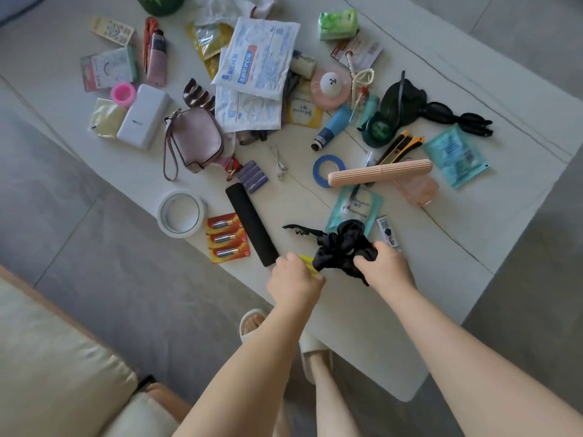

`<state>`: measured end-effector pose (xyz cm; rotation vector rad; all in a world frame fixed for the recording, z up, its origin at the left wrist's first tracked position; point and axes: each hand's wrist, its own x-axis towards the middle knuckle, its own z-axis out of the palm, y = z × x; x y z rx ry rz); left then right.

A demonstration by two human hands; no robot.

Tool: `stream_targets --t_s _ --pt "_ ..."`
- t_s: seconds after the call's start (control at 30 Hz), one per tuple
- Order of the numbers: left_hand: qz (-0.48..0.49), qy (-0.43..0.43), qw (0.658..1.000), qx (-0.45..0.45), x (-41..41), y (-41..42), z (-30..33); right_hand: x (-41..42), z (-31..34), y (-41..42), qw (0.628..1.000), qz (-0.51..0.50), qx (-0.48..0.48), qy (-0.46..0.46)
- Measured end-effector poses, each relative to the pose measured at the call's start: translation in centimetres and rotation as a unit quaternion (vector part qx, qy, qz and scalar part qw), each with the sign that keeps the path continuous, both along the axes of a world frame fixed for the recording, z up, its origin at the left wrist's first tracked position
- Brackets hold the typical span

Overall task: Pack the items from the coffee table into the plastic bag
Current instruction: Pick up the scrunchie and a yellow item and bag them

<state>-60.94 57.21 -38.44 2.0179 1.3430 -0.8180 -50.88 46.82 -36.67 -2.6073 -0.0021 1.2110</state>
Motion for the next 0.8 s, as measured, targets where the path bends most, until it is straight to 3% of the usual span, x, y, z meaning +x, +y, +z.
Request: stream_targets --t_s 0.13,0.23,0.33,0.43,0.63,0.8 --pt "0.025 -0.006 1.0 0.01 -0.7 1.5 3.1 0.7 3.8 1.2 0.999 0.002 0.045 -0.011" --pt "0.095 -0.06 0.994 0.0 -1.6 3.4 6.2 1.0 7.1 3.4 0.996 0.012 0.088 -0.008" --pt "0.209 -0.144 0.967 -0.035 -3.1 5.9 9.6 0.7 10.4 6.3 0.989 0.014 0.15 0.006" --pt "0.269 -0.194 0.943 -0.002 -5.3 8.9 13.2 -0.4 13.5 9.7 0.98 0.042 0.195 0.026" --pt "0.36 -0.237 0.898 0.084 -12.1 14.6 19.5 -4.8 19.1 18.4 0.95 0.148 0.272 0.048" --pt "0.451 -0.264 0.841 0.144 -19.5 18.0 23.2 -11.2 22.8 25.2 0.916 0.239 0.317 0.054"
